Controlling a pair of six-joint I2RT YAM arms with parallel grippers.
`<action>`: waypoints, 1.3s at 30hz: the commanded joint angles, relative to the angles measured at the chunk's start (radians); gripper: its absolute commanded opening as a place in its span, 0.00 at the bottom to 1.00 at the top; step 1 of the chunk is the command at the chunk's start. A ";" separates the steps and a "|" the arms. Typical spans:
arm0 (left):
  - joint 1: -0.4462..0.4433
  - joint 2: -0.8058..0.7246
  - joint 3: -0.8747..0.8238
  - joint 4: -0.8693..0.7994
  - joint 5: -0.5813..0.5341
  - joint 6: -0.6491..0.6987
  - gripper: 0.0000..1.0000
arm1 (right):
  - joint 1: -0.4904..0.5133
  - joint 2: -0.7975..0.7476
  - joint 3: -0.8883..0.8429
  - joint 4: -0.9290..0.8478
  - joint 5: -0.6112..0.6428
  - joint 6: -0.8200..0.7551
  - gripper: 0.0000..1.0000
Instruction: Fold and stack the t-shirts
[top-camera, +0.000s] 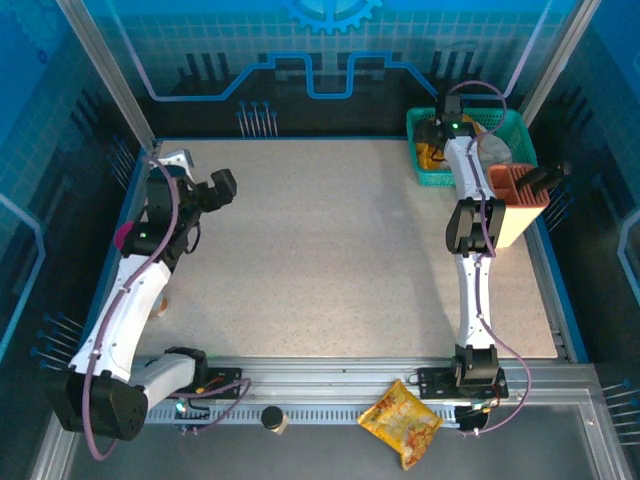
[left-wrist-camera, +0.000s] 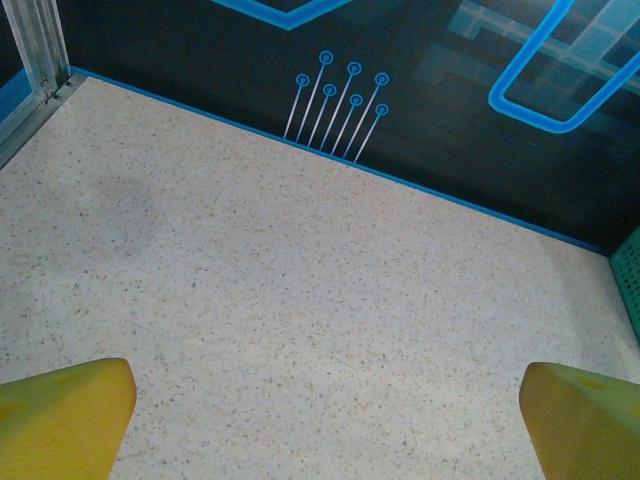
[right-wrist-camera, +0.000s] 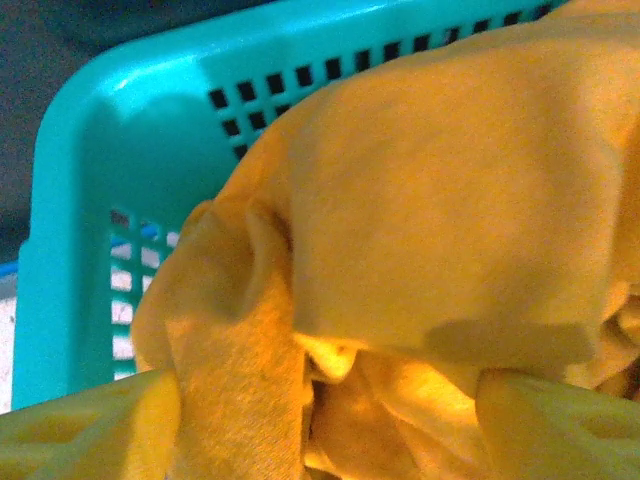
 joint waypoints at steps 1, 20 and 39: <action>-0.006 0.013 -0.017 0.031 0.011 0.035 0.99 | -0.025 0.027 0.033 0.039 0.036 0.053 0.70; -0.006 -0.008 -0.005 0.002 0.044 0.032 0.99 | -0.041 -0.044 -0.020 0.068 -0.005 0.036 0.00; -0.006 -0.065 0.043 -0.073 0.106 0.035 0.99 | -0.008 -0.229 -0.045 0.024 0.009 0.013 0.28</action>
